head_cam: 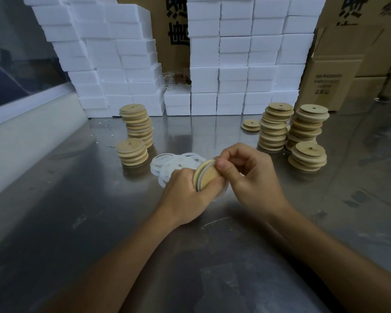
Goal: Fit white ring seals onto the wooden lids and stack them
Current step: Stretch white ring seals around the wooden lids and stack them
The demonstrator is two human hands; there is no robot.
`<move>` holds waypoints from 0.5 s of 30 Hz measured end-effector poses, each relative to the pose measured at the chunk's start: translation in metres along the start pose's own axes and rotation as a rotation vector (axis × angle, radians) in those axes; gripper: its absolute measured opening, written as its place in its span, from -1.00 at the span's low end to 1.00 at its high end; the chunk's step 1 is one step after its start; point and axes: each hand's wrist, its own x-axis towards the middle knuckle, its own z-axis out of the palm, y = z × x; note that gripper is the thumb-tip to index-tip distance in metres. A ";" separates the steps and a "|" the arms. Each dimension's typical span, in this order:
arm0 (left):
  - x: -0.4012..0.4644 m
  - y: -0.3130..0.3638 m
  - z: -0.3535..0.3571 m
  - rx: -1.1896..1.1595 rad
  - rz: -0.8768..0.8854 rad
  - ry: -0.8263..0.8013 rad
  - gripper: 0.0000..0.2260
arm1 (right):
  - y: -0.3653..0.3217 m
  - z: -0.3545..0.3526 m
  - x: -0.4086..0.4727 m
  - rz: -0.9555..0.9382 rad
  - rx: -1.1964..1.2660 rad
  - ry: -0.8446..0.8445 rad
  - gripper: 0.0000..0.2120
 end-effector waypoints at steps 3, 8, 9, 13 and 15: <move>-0.002 0.002 -0.001 0.036 0.016 0.020 -0.59 | 0.002 0.003 0.000 -0.028 -0.023 0.001 -0.94; -0.003 0.004 -0.003 0.186 0.163 0.116 -0.55 | 0.000 0.006 0.000 0.238 0.305 -0.001 -0.86; -0.003 0.005 -0.003 0.204 0.175 0.128 -0.54 | 0.000 0.006 0.000 0.291 0.371 -0.003 -0.85; -0.004 0.008 -0.002 0.192 0.176 0.132 -0.48 | -0.002 0.002 0.003 0.403 0.497 0.011 -0.79; -0.005 0.009 -0.002 0.177 0.178 0.133 -0.48 | -0.003 0.000 0.004 0.426 0.504 -0.010 -0.82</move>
